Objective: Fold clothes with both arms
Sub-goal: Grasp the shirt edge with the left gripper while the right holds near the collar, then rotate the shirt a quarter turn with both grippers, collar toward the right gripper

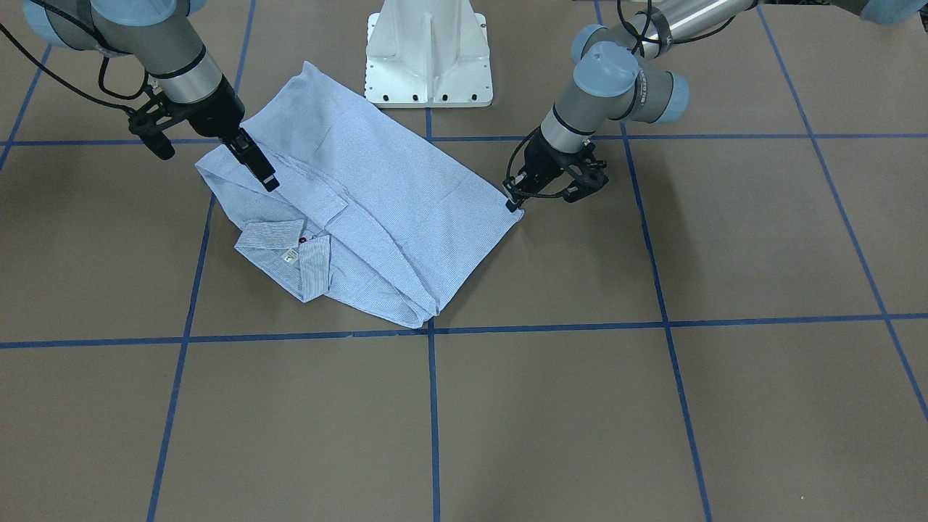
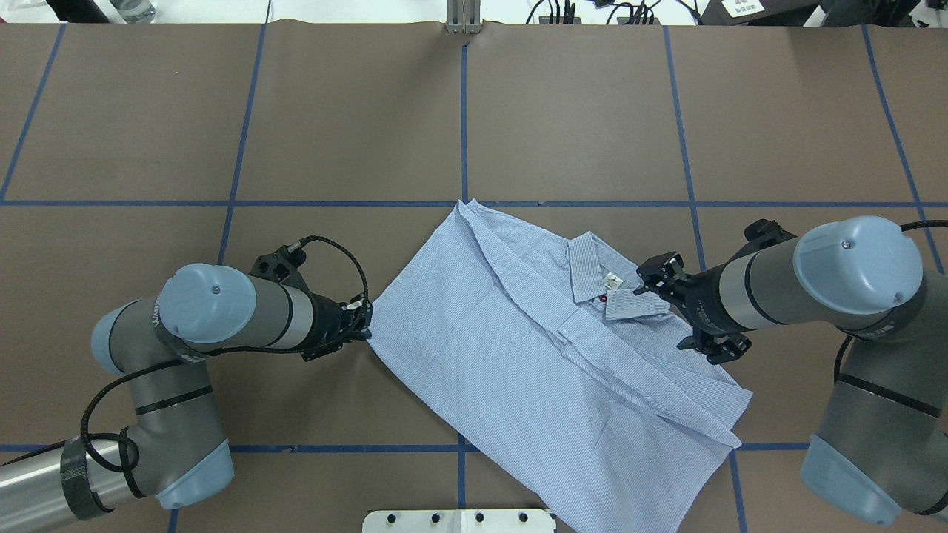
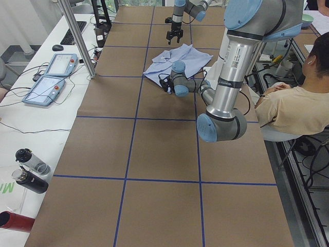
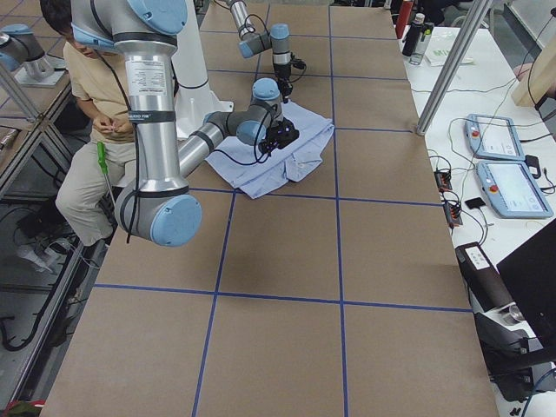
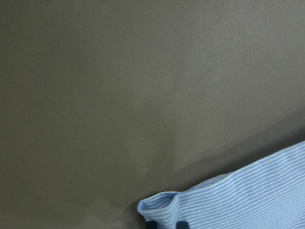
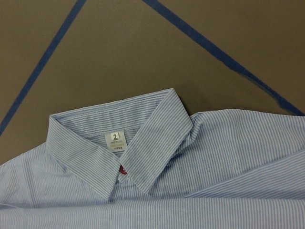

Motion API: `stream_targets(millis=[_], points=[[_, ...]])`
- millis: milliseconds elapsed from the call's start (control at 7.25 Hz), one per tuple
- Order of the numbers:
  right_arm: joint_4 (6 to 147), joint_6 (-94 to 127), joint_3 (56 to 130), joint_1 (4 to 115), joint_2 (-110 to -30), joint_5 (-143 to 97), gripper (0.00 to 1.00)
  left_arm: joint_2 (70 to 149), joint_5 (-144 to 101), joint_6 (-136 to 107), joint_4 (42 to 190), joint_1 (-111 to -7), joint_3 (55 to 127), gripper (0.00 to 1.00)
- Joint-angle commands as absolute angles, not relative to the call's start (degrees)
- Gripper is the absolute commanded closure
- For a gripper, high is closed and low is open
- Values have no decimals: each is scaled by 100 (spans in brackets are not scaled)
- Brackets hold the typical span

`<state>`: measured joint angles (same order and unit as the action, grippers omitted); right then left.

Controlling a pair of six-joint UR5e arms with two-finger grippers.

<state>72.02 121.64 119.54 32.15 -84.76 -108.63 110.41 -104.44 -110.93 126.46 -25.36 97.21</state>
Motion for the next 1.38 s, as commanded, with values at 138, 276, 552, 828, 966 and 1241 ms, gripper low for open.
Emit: stream_targets(millis=[138, 276, 552, 828, 966, 1241], points=[[7216, 12164, 11962, 3217, -8464, -10863, 0, 11196, -10441, -10421, 12368, -3091, 9695, 100], [7216, 12164, 11971, 3217, -8473, -10863, 0, 11441, -10459, -9719, 12218, -3494, 9459, 100], [7216, 12164, 11962, 3217, -8446, -10863, 0, 12379, -10468, -8830, 12313, -4233, 8058, 100], [7216, 12164, 11944, 3182, -8403, -10863, 0, 13328, -10459, -8482, 13142, -4622, 6452, 100], [7207, 12164, 11936, 3121, -8359, -10863, 0, 13637, -10450, -8360, 13331, -4693, 5920, 100], [7225, 12173, 11726, 2955, -7869, -10515, 0, 13667, -10459, -7878, 13359, -4781, 5898, 34]])
